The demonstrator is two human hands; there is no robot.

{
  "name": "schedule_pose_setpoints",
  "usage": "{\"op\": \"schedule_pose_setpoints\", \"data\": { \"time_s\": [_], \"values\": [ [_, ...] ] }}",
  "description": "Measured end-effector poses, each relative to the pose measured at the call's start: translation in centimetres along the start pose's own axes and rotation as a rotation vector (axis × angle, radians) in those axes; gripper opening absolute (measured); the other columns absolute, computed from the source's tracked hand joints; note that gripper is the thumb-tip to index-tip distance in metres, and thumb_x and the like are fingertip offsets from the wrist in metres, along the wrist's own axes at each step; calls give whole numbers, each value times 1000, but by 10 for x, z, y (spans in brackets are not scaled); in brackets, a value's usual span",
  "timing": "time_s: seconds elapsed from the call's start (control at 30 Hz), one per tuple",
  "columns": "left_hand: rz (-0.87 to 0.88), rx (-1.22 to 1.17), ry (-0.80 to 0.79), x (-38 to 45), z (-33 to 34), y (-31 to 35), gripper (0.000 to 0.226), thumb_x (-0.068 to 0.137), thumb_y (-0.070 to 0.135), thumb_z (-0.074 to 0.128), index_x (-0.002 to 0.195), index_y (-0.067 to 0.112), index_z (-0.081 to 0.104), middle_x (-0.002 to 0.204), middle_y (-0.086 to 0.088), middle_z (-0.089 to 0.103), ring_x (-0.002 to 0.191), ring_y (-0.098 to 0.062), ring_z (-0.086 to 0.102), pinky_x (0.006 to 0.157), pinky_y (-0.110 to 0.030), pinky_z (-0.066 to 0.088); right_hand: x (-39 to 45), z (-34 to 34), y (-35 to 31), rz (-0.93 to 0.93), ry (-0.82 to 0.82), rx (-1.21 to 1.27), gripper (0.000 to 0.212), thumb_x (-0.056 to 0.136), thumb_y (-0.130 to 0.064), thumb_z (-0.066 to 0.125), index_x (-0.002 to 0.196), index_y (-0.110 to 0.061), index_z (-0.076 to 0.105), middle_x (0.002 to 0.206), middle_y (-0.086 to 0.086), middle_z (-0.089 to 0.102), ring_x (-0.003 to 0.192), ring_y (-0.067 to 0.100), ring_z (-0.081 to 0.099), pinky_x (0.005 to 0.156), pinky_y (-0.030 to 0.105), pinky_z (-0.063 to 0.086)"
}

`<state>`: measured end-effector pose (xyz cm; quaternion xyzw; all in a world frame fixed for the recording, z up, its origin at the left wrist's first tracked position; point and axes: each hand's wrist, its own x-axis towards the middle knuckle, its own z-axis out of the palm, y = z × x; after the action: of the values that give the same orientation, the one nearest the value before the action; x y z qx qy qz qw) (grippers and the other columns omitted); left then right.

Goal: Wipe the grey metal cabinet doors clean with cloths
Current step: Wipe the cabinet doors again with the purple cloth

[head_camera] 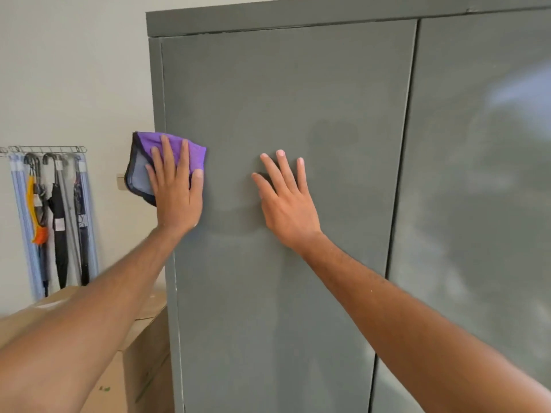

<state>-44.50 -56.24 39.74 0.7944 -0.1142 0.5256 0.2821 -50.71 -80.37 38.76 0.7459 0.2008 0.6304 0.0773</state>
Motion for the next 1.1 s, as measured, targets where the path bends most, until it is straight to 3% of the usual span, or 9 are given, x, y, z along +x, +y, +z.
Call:
{"op": "schedule_pose_setpoints", "data": {
  "time_s": [0.13, 0.3, 0.43, 0.57, 0.73, 0.93, 1.1],
  "values": [
    [41, 46, 39, -76, 27, -30, 61, 110, 42, 27, 167, 27, 11, 174, -13, 3, 160, -38, 3, 127, -61, 6, -1, 5, -6, 32, 19, -43, 40, 91, -5, 56, 131, -8, 62, 161, 16, 41, 154, 41, 28, 123, 65, 18],
    [38, 36, -118, -234, 56, -86, 64, 110, 45, 24, 167, 26, 4, 173, -21, 4, 158, -45, 5, 120, -73, 16, -4, 9, -14, 82, 58, -48, 45, 91, -1, 55, 134, -8, 62, 162, 15, 40, 153, 41, 29, 124, 64, 19],
    [54, 80, -252, -289, 61, -109, 64, 111, 49, 16, 167, 20, 3, 171, -25, 3, 155, -53, 10, 115, -76, 24, -8, 13, -20, 106, 65, -75, 49, 92, 1, 52, 139, -8, 59, 164, 16, 37, 154, 41, 28, 125, 63, 18],
    [113, 104, -263, -264, 58, -104, 64, 111, 47, 17, 166, 17, 6, 171, -25, 3, 153, -55, 14, 115, -76, 23, -7, 13, -20, 104, 50, -98, 49, 93, 0, 49, 141, -7, 58, 164, 16, 36, 154, 41, 27, 124, 63, 18],
    [182, 103, -47, -143, 40, -61, 61, 109, 43, 30, 163, 13, 29, 172, -20, 12, 157, -47, 14, 122, -70, 16, -7, 11, -23, 118, 22, -121, 51, 92, 0, 44, 142, -8, 56, 166, 16, 33, 155, 41, 25, 125, 63, 17],
    [139, 52, 105, -36, 19, -18, 62, 108, 49, 32, 164, 25, 25, 173, -13, 14, 158, -39, 14, 124, -63, 15, -8, 13, -24, 129, 32, -122, 48, 95, -1, 49, 141, -9, 58, 165, 14, 35, 155, 39, 26, 124, 62, 21],
    [85, -245, 166, -36, 8, -19, 94, 92, 56, 72, 160, 7, 31, 170, -15, 16, 159, -32, 18, 127, -45, 20, -6, 10, -25, 143, 65, -89, 43, 95, -1, 55, 136, -9, 62, 163, 12, 39, 154, 37, 29, 124, 61, 22]
  ]
}}
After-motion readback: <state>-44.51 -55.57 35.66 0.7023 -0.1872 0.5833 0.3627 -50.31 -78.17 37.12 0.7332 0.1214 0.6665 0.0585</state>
